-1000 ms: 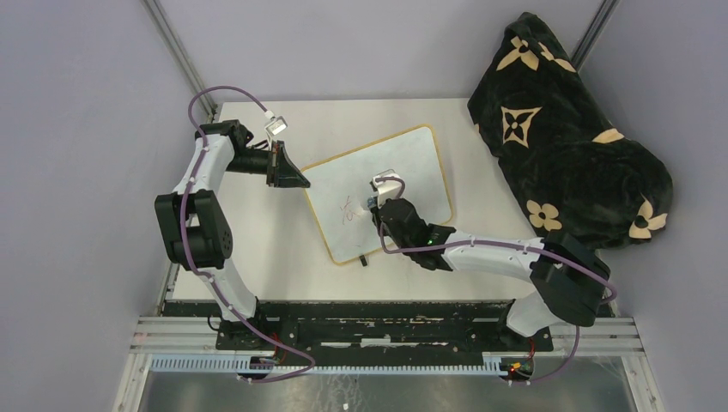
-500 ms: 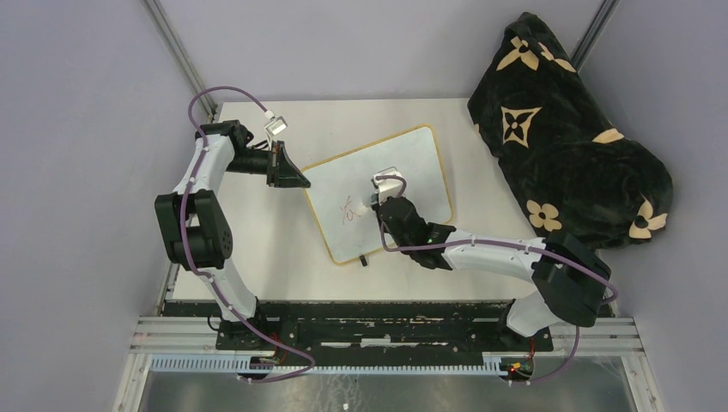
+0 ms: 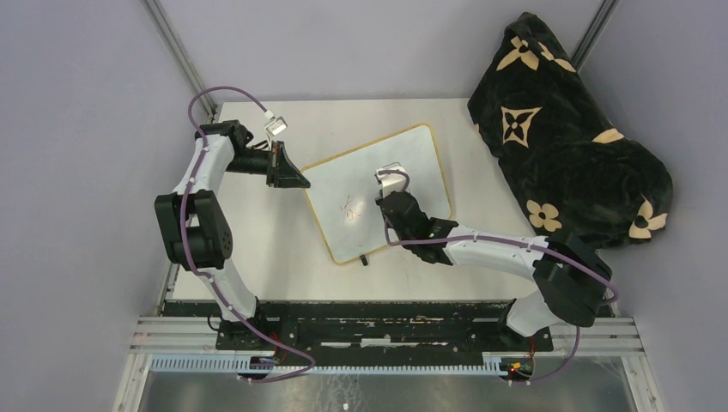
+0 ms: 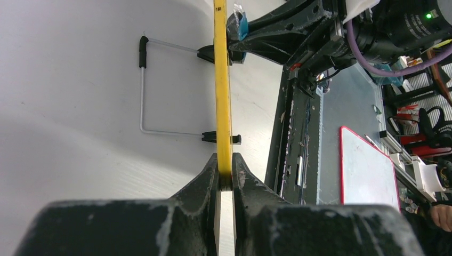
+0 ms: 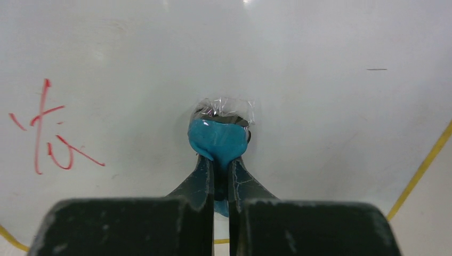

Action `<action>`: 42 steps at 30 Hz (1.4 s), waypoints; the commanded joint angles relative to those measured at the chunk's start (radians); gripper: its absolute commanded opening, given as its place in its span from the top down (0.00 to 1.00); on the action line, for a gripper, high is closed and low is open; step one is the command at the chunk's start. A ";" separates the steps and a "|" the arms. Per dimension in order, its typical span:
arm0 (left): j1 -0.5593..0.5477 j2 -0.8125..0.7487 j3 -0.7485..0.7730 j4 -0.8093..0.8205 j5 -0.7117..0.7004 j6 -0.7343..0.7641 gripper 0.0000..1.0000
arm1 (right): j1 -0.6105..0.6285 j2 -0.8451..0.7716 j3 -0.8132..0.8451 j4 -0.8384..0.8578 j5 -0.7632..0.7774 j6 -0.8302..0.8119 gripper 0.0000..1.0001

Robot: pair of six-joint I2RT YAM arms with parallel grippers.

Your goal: Erase the whiteboard

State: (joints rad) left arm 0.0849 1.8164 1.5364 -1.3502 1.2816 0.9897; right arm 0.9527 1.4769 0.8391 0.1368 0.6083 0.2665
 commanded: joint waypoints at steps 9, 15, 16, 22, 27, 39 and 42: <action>-0.018 -0.020 -0.012 0.034 -0.073 0.043 0.97 | 0.182 0.220 0.250 0.032 -0.092 0.008 0.99; -0.017 -0.020 -0.013 0.033 -0.077 0.043 0.97 | 0.209 0.275 0.284 0.038 -0.077 -0.001 0.99; -0.018 -0.021 -0.014 0.033 -0.078 0.043 0.97 | 0.207 0.272 0.282 0.036 -0.061 -0.008 0.99; -0.019 -0.022 -0.012 0.033 -0.079 0.043 0.97 | 0.126 0.201 0.259 0.003 -0.036 -0.027 0.99; -0.017 -0.023 -0.013 0.033 -0.074 0.043 0.97 | 0.005 0.132 0.238 -0.022 -0.055 -0.043 0.99; -0.017 -0.021 -0.015 0.032 -0.070 0.043 0.97 | 0.002 0.106 0.245 -0.035 -0.140 -0.046 0.99; -0.018 -0.022 -0.017 0.033 -0.073 0.043 0.97 | 0.062 0.124 0.234 -0.015 -0.116 -0.045 0.99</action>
State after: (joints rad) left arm 0.0834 1.8164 1.5356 -1.3392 1.2839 0.9897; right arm 0.9451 1.5761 1.0821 0.0952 0.4828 0.2253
